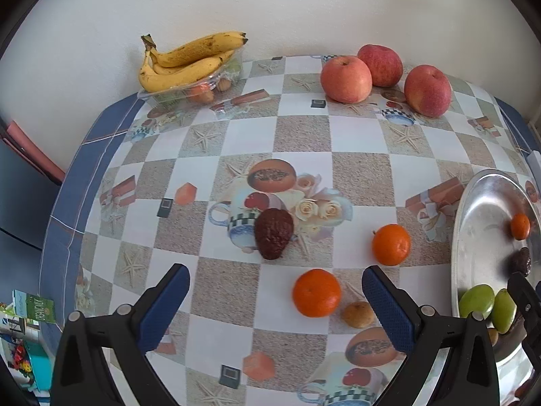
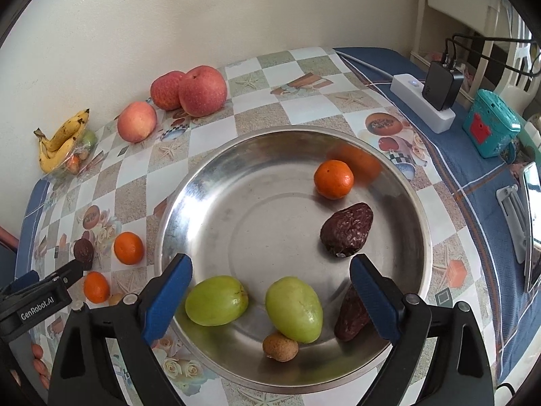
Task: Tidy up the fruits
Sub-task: 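Withdraw both grippers from the bowl toward the remaining fruit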
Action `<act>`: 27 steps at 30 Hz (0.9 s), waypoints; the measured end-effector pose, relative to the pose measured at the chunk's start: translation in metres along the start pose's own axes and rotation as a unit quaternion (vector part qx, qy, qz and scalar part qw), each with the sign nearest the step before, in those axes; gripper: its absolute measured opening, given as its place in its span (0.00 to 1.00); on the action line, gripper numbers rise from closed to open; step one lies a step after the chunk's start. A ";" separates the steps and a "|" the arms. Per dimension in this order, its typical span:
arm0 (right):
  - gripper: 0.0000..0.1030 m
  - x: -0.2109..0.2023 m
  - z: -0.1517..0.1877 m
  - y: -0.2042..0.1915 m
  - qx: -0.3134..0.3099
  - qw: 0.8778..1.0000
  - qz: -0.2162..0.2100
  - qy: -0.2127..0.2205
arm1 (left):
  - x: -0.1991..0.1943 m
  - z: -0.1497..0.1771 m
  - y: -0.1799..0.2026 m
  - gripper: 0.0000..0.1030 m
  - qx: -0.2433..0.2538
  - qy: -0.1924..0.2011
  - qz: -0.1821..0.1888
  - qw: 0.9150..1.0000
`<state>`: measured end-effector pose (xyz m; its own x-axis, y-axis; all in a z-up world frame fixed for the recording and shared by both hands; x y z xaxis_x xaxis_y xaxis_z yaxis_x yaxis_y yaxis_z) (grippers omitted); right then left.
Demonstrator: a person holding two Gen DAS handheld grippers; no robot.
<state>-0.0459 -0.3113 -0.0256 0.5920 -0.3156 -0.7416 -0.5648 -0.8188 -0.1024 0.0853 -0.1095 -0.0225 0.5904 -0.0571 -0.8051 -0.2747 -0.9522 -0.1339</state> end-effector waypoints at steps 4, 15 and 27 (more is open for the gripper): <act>0.92 -0.001 0.001 -0.015 -0.015 1.000 -0.015 -0.004 | 0.001 -0.004 -0.018 1.00 -0.005 0.002 -0.001 1.000; 0.92 -0.013 -0.009 -0.068 -0.041 0.998 -0.055 0.013 | 0.010 -0.007 -0.082 1.00 -0.089 -0.002 0.017 0.996; 0.91 -0.015 -0.026 -0.121 -0.063 0.993 -0.097 0.027 | 0.015 -0.020 -0.096 1.00 -0.117 0.041 0.047 0.991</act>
<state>0.0286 -0.2198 0.0153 0.7146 -0.1684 -0.6790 -0.3625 -0.9192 -0.1536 0.1357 -0.0249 -0.0103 0.6327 -0.1632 -0.7570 -0.1533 -0.9846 0.0841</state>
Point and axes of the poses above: each gripper's, at about its wrist camera, not at the fingertips, and x roughly the way its jaws point, y to its right, z to its underside, the point moved 3 cm from there along x, roughly the way its jaws point, and after that the axes turned 12 degrees about y, right-handed, at the moved point
